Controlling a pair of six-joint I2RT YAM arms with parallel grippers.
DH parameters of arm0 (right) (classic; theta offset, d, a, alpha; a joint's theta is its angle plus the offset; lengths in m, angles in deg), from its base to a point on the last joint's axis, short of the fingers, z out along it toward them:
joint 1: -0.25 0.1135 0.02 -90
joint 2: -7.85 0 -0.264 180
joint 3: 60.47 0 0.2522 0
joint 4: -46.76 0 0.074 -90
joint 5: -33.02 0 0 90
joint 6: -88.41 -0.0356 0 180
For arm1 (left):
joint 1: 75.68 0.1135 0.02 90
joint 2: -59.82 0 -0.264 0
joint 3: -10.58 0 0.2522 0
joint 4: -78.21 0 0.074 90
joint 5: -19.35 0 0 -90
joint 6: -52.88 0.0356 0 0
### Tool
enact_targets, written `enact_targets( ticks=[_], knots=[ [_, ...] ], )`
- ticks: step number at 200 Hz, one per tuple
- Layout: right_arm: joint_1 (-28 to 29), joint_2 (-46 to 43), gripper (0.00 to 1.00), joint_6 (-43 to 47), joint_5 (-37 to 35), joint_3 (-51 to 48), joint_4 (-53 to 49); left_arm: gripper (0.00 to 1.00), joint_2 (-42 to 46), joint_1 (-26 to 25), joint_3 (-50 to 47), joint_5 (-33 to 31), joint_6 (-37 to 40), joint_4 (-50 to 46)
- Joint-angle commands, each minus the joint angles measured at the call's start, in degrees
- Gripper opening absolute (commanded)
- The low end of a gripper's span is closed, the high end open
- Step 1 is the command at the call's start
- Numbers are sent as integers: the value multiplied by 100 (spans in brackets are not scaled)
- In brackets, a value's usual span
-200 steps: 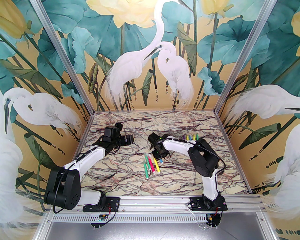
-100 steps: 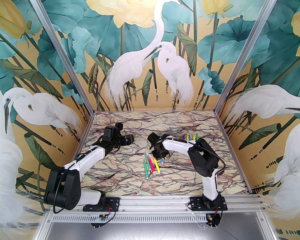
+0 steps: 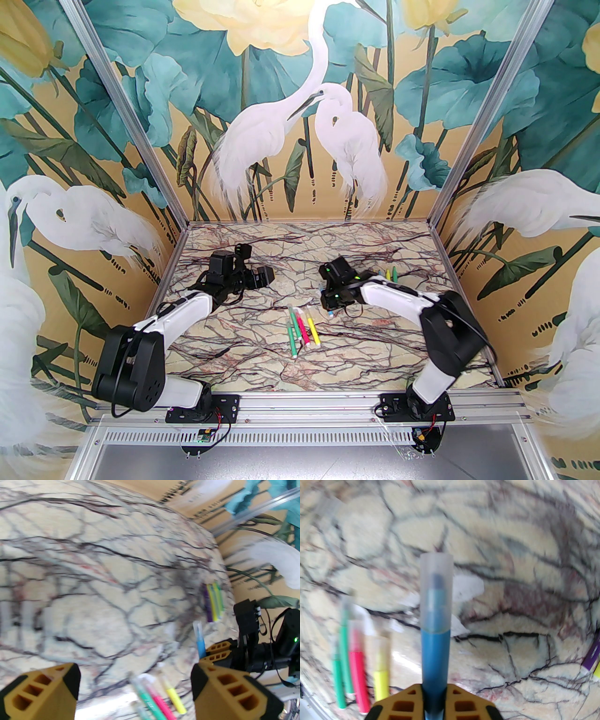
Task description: Open the pen caps
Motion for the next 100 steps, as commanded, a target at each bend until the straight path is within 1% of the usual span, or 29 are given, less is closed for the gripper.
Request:
enact_targets(
  ticks=[1, 33, 64, 100],
  knots=[
    [-12, -322, 2, 222, 447, -261, 684, 81, -134, -153, 44, 776, -187, 399],
    [-15, -627, 2, 331, 660, -417, 1001, 78, -343, -496, 242, 1395, -389, 697],
    [-9, -805, 2, 390, 792, -415, 1107, 77, -579, -874, 433, 1589, -604, 1030],
    [-16, -933, 2, 441, 898, -368, 1099, 76, -836, -1029, 548, 1690, -893, 1414]
  ],
)
